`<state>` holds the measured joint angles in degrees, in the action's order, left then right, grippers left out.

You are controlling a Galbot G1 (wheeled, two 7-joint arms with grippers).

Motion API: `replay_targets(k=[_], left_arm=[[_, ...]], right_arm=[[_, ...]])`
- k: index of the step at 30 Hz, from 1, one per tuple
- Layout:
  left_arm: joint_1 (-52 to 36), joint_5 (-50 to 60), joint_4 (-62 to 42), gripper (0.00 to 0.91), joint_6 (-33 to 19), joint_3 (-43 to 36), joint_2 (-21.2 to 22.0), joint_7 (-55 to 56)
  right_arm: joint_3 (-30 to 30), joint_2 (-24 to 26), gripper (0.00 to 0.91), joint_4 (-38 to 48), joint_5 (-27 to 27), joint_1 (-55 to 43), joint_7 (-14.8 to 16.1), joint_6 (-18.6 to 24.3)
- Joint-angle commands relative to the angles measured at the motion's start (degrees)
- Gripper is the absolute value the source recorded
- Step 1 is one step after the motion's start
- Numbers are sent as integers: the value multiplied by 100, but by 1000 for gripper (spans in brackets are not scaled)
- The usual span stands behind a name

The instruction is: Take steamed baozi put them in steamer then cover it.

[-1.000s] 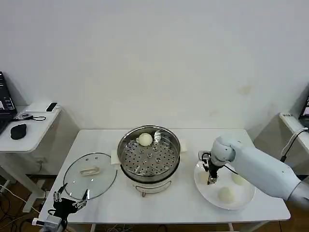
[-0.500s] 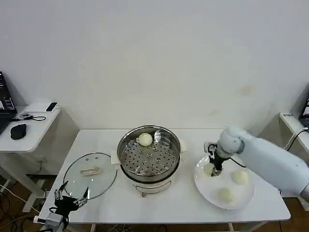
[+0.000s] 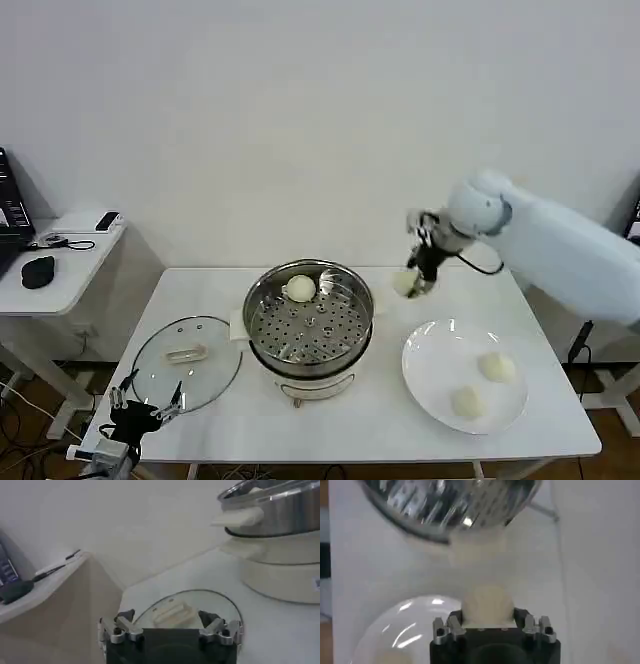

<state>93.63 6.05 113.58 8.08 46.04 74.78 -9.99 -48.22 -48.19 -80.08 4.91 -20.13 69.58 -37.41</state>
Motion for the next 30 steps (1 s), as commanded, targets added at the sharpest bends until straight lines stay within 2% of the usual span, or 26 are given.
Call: replay_targets(k=[1, 5, 11, 19, 30], left_arm=[[-7, 127, 82, 907, 38, -6, 32, 12], [-22, 202, 76, 907, 129, 16, 31, 17], [-24, 150, 157, 907, 122, 30, 86, 0], [-59, 114, 131, 907, 134, 26, 87, 10], [-99, 84, 122, 907, 162, 4, 143, 12]], right_arm=[[-389, -1137, 675, 341, 1077, -1195, 53, -229], [-508, -1812, 675, 712, 1119, -1133, 30, -265], [-553, -2541, 675, 1116, 1112, -883, -28, -275], [-537, -3095, 675, 1616, 912, -303, -222, -267], [-513, -3563, 675, 2024, 743, 115, -351, -255]])
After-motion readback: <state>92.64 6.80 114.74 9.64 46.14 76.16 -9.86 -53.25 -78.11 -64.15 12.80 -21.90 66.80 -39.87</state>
